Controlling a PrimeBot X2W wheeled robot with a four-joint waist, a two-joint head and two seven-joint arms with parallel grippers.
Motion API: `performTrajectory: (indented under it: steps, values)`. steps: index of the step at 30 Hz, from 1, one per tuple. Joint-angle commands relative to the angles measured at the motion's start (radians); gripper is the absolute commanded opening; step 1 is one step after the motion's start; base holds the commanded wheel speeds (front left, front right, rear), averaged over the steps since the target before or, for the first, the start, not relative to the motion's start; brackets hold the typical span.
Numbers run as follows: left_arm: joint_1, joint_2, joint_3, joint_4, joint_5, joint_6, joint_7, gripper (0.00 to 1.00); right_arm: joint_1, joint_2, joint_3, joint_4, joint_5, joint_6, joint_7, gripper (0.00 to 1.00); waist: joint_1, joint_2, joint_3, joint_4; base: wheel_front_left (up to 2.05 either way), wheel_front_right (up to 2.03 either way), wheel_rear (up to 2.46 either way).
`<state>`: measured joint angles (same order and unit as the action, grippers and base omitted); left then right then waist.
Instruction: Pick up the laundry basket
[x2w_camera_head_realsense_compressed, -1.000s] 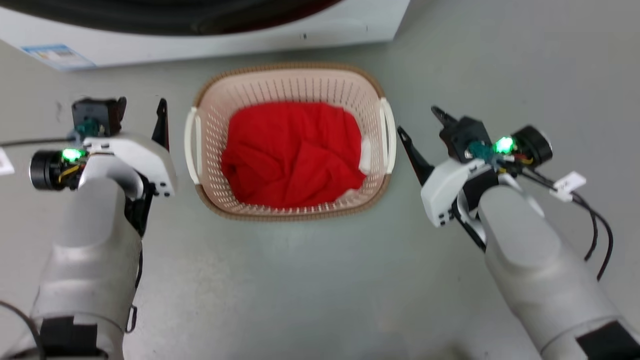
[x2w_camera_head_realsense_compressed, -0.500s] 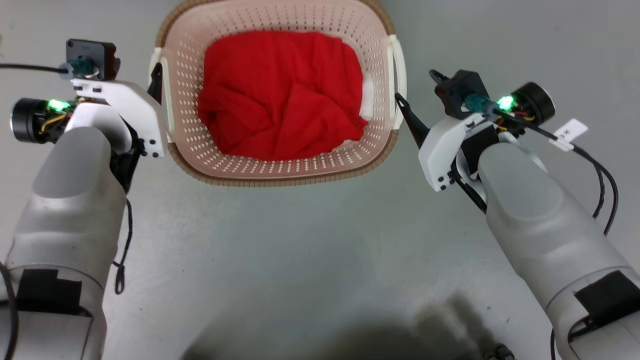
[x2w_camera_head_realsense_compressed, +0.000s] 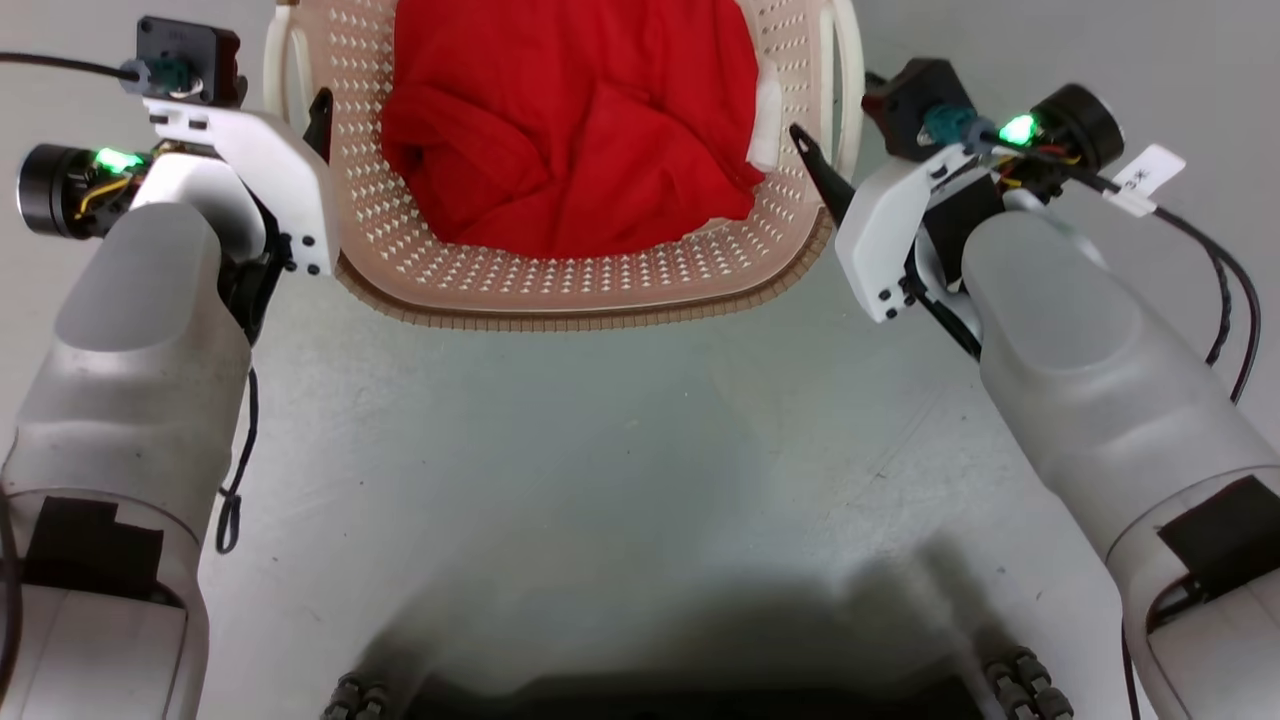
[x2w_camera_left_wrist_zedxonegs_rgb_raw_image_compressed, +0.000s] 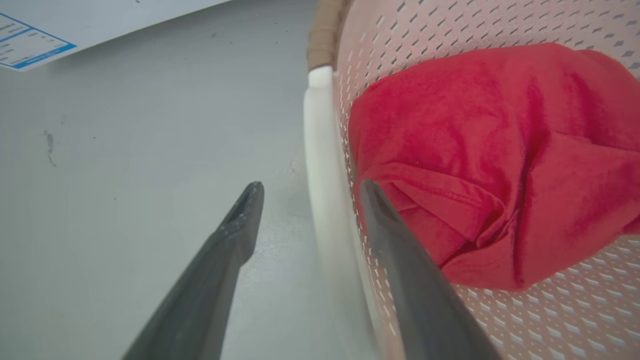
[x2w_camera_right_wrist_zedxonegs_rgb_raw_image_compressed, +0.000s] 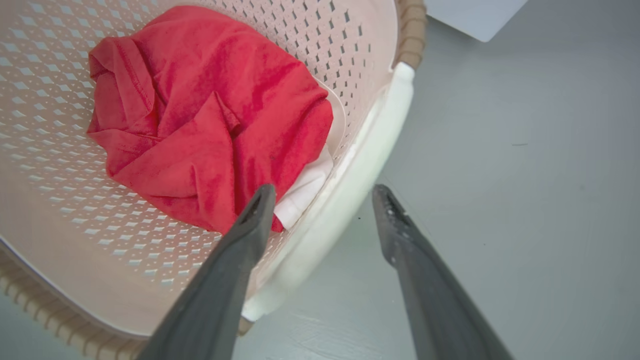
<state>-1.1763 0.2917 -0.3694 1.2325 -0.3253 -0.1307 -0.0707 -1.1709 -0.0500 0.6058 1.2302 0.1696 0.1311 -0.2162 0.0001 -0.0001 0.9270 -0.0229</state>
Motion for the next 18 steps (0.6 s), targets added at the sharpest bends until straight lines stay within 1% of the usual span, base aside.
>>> performTrajectory:
  steps: [1,8,9,10,11,13,14,18]
  values:
    - [-0.019,0.003,-0.007,0.002,-0.009,0.001,0.004,1.00,-0.021,-0.001,0.004,0.004,0.006,-0.001,0.001,1.00,-0.0001,0.0001,0.016,0.004,0.00,0.00,0.00]
    - [-0.036,-0.008,-0.061,0.011,-0.047,0.001,0.027,1.00,-0.050,-0.001,0.024,0.019,0.029,-0.001,0.009,1.00,-0.0001,0.0001,0.045,0.008,0.00,0.00,0.00]
    - [-0.039,-0.008,-0.068,0.011,-0.050,0.001,0.027,0.99,-0.052,-0.001,0.026,0.022,0.032,-0.001,0.008,0.73,-0.0001,0.0001,0.048,0.009,0.00,0.00,0.00]
    - [-0.042,-0.006,-0.074,0.012,-0.055,0.001,0.025,0.32,-0.057,-0.001,0.028,0.023,0.033,-0.001,0.006,0.16,-0.0001,0.0001,0.050,0.009,0.00,0.00,0.00]
    - [-0.040,-0.011,-0.082,0.012,-0.063,0.001,0.031,0.00,-0.059,-0.001,0.031,0.025,0.033,-0.001,0.007,0.00,-0.0001,0.0001,0.052,0.009,0.00,0.00,0.00]
    - [-0.040,-0.013,-0.101,0.010,-0.072,0.003,0.040,0.00,-0.060,-0.003,0.037,0.029,0.035,-0.001,0.010,0.00,-0.0001,0.0001,0.055,0.011,0.00,0.00,0.00]
    - [-0.042,-0.001,-0.108,0.011,-0.077,0.002,0.041,0.00,-0.058,-0.008,0.043,0.032,0.034,0.002,0.011,0.00,-0.0001,0.0001,0.055,0.011,0.00,0.00,0.00]
    - [-0.034,-0.012,-0.135,0.008,-0.106,0.002,0.045,0.00,-0.056,-0.006,0.055,0.037,0.044,0.004,0.013,0.00,-0.0001,0.0001,0.048,0.015,0.00,0.00,0.00]
